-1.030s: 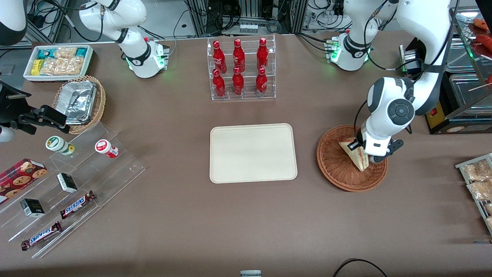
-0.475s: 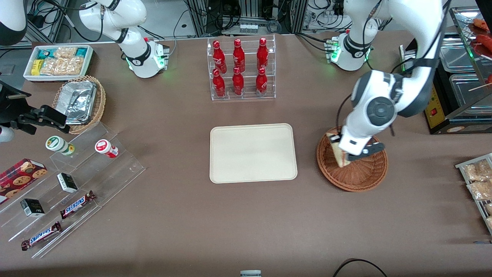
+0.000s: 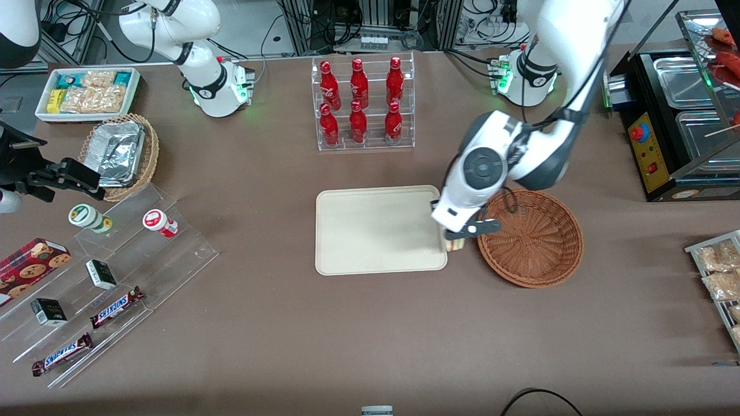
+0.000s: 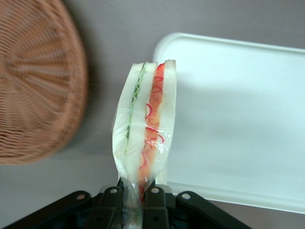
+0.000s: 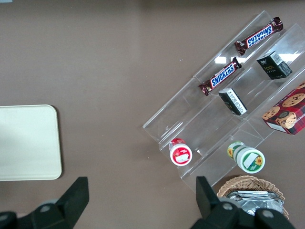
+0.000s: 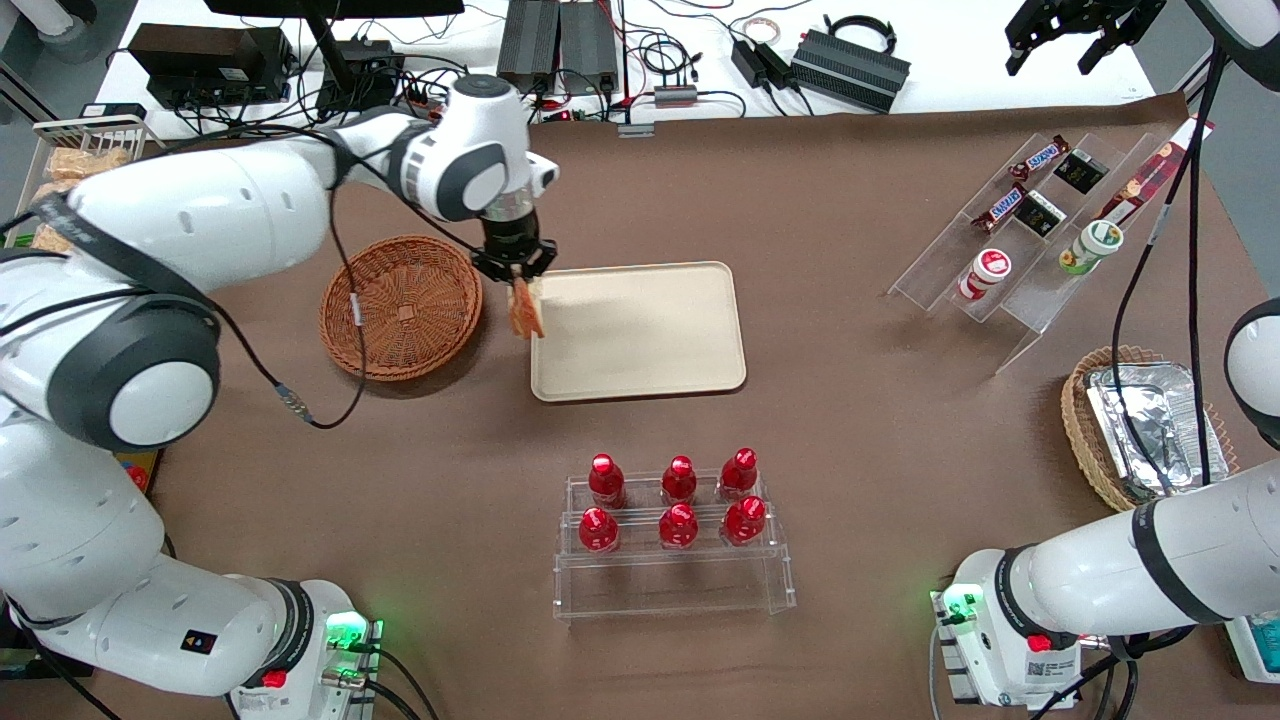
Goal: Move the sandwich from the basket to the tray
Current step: 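Carry the sandwich with the left gripper over the cream tray, then lower the sandwich onto the tray and open the left gripper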
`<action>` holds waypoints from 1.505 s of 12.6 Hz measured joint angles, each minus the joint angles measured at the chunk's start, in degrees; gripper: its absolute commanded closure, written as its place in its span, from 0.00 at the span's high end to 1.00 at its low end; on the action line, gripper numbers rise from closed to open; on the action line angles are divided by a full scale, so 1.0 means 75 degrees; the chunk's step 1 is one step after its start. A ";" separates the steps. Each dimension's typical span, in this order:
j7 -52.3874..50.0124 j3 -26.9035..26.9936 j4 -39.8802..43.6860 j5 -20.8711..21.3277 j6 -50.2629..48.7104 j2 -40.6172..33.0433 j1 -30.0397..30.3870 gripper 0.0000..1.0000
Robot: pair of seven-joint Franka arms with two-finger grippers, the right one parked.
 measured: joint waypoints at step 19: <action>-0.1955 0.0027 0.2563 0.0918 0.0232 0.2616 -0.1850 1.00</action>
